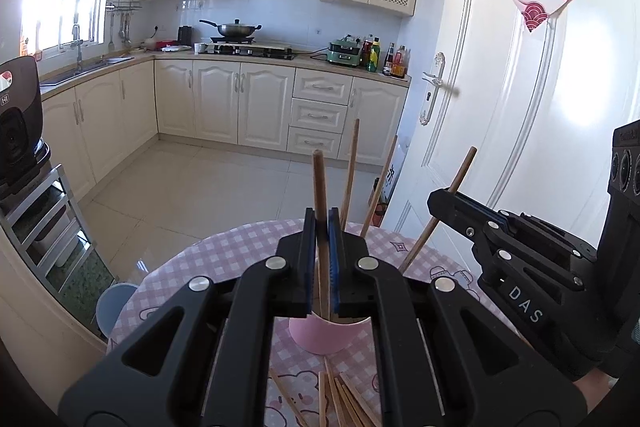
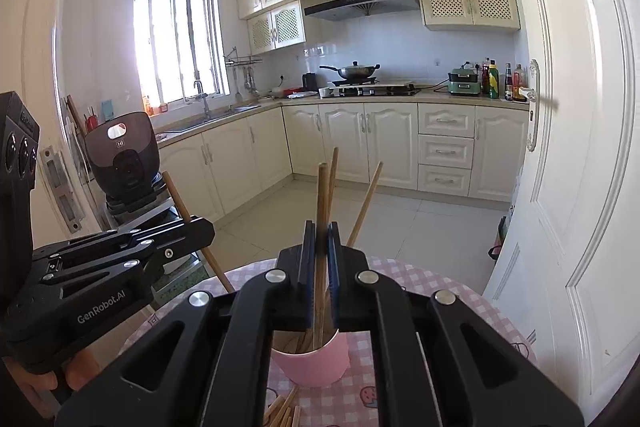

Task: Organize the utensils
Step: 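Open both grippers to drop the chopsticks into the cup, then move both open grippers down toward the remaining chopsticks on the cloth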

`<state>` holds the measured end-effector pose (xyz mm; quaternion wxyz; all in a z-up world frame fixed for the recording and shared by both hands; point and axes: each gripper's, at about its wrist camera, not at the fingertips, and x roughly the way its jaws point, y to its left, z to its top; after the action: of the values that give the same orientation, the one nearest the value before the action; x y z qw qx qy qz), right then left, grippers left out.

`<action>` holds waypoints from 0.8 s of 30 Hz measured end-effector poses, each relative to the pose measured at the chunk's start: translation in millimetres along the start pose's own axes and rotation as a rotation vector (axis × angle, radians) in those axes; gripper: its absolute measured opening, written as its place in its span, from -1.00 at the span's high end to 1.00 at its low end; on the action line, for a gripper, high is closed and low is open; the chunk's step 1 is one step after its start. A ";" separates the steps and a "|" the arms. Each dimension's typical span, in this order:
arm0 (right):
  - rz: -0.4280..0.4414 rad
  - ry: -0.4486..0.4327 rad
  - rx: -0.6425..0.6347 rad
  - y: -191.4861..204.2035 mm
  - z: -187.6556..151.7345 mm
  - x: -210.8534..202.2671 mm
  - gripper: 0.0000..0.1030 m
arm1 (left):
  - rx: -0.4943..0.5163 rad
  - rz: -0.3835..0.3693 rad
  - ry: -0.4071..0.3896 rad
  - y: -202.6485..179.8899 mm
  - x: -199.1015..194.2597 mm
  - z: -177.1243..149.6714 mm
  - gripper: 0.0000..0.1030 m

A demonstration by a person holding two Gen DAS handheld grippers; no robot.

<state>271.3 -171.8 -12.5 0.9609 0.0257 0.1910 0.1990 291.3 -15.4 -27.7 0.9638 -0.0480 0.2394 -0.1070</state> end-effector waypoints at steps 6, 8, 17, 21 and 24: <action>-0.006 0.014 0.012 -0.7 -2.1 -4.6 0.89 | -0.026 -0.011 0.035 3.0 -2.0 -1.0 0.87; 0.002 0.015 0.018 0.8 -2.3 -7.3 0.81 | -0.031 -0.005 0.037 4.2 -4.9 -1.9 0.74; 0.010 0.001 0.030 5.2 -10.4 -32.5 0.11 | -0.025 0.056 -0.041 7.3 -45.5 -10.6 -0.42; 0.014 0.028 0.022 8.4 -20.3 -40.4 0.06 | -0.025 0.057 -0.030 10.0 -61.1 -20.8 -0.60; 0.025 0.067 0.019 10.6 -28.4 -40.2 0.05 | -0.030 0.065 0.025 15.2 -63.9 -34.1 -0.61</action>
<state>222.5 -178.6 -23.1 0.9511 0.0307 0.2247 0.2099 222.9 12.6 -31.1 0.9629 -0.0535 0.2543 -0.0725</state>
